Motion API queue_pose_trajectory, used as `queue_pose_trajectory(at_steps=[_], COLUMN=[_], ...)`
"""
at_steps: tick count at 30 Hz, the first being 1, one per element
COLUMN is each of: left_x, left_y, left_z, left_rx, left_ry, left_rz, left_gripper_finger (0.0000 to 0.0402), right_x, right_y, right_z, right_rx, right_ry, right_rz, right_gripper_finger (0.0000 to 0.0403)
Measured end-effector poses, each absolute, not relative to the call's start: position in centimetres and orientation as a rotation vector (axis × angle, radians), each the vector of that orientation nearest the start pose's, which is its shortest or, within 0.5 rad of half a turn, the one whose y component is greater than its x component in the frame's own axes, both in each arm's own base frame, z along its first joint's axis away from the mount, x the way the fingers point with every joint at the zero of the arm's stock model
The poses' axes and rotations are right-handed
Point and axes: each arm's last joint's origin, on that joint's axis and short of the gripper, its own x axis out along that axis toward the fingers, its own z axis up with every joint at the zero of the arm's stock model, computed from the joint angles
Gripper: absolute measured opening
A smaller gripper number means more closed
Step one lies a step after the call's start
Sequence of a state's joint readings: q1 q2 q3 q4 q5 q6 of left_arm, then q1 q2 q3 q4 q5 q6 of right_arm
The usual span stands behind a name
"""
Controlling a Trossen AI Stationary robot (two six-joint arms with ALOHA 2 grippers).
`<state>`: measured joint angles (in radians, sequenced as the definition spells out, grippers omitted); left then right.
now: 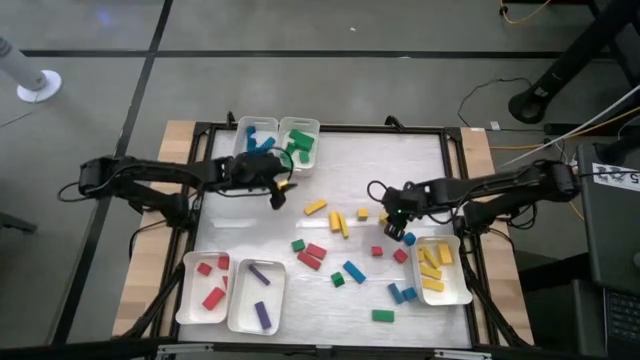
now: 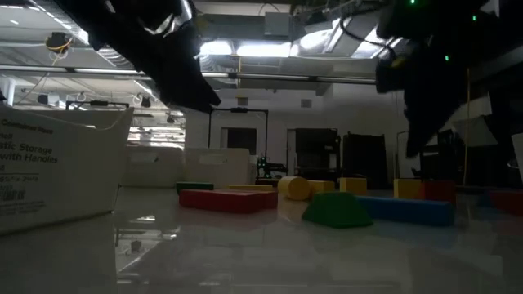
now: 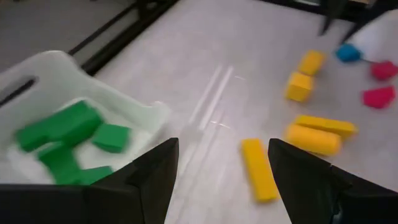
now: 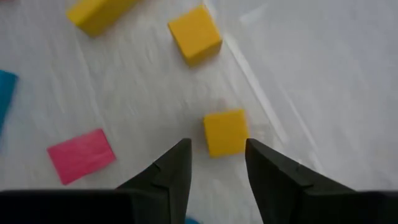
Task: Sort blocks
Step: Put the yellow block into the bottom right white bin
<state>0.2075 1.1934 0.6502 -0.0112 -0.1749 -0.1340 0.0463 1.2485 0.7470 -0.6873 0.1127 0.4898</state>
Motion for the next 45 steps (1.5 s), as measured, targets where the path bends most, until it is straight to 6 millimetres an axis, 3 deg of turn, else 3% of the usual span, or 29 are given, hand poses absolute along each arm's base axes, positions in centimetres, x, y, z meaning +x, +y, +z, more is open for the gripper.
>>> queue_pose_trajectory(at_steps=[8, 17, 28, 39, 45], left_x=[24.4, 24.5, 24.5, 24.5, 24.5], left_y=[2.2, 0.0, -0.7, -0.7, -0.6], left_z=[22.3, 22.3, 22.3, 22.3, 22.3], left_rx=[-0.125, -0.102, -0.095, -0.094, -0.094], left_ry=[0.539, 0.543, 0.543, 0.543, 0.542], left_rz=[0.281, 0.196, 0.169, 0.17, 0.172], left_gripper_finger=[0.0237, 0.0237, 0.0237, 0.0237, 0.0237], right_x=[21.7, 22.7, 22.9, 22.9, 23.5], right_y=[0.5, 0.7, 0.7, 0.3, 0.4], right_z=[17.1, 16.2, 16.1, 16.2, 16.4], right_rx=[0.269, 0.249, 0.181, -0.024, -0.06], right_ry=[1.209, 1.191, 1.178, 1.176, 1.129], right_rz=[-0.394, -0.314, -0.27, -0.31, -0.227], right_gripper_finger=[0.0149, 0.0149, 0.0149, 0.0149, 0.0149])
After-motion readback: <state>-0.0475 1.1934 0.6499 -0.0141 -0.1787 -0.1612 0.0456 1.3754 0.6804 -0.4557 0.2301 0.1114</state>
